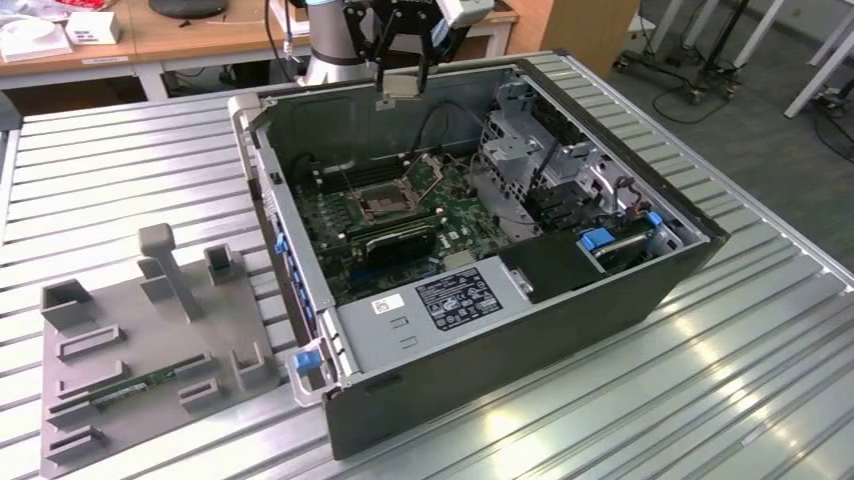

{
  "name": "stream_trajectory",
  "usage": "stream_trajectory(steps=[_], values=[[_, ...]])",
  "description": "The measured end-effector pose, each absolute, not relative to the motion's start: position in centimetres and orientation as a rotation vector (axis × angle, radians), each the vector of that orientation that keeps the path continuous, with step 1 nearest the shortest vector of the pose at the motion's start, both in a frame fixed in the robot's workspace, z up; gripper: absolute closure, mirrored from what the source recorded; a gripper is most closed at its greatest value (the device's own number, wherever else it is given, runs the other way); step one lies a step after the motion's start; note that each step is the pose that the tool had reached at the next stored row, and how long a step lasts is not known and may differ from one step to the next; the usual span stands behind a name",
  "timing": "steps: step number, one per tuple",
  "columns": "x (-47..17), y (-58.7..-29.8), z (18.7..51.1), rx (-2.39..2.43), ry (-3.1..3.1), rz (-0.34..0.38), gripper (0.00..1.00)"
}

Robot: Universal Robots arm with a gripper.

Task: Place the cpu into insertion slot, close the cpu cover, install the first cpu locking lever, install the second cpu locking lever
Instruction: 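Place the cpu into insertion slot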

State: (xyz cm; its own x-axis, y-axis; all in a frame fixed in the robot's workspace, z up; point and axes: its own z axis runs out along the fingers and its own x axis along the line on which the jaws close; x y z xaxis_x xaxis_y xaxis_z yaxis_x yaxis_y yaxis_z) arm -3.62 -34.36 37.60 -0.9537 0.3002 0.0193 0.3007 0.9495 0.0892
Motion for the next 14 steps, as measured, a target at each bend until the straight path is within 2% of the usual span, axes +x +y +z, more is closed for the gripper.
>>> stream_trajectory(steps=[14], values=[[-3.62,-34.36,37.51,-0.667,-3.067,-0.144,0.46]])
